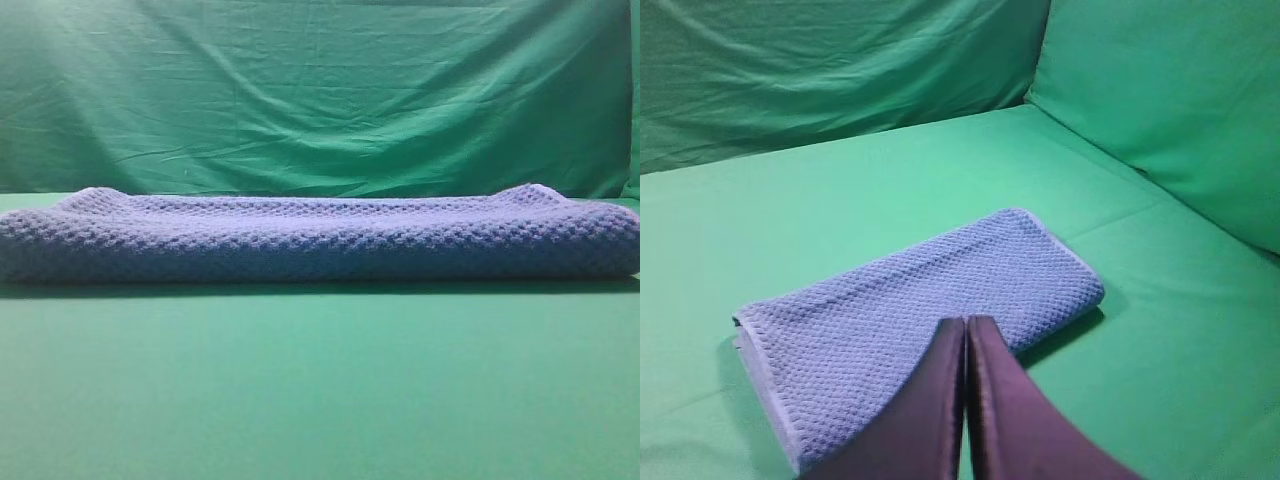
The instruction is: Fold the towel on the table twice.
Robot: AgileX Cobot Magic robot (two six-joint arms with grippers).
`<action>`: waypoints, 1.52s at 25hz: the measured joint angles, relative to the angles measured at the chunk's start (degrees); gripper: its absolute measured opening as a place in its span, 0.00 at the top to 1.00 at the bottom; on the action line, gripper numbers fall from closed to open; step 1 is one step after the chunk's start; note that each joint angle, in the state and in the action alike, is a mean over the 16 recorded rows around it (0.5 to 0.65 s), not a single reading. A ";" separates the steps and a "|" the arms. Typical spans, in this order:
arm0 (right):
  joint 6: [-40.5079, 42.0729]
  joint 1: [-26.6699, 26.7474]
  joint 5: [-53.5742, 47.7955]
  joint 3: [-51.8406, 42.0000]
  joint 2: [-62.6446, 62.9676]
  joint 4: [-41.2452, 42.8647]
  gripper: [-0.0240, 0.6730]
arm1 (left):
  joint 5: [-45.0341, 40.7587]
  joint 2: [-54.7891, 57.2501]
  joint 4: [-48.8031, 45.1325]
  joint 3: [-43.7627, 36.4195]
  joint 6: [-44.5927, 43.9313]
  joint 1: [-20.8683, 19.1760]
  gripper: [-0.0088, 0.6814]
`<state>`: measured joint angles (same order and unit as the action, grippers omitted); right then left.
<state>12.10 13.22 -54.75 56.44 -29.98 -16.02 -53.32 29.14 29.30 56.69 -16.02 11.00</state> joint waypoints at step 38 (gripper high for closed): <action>4.09 0.00 26.61 -45.21 30.58 -3.05 0.97 | 21.50 -29.95 -17.39 -45.29 0.50 0.00 0.99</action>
<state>16.19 13.22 -28.14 11.24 0.60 -19.07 -31.81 -0.81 11.91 11.40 -15.53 11.00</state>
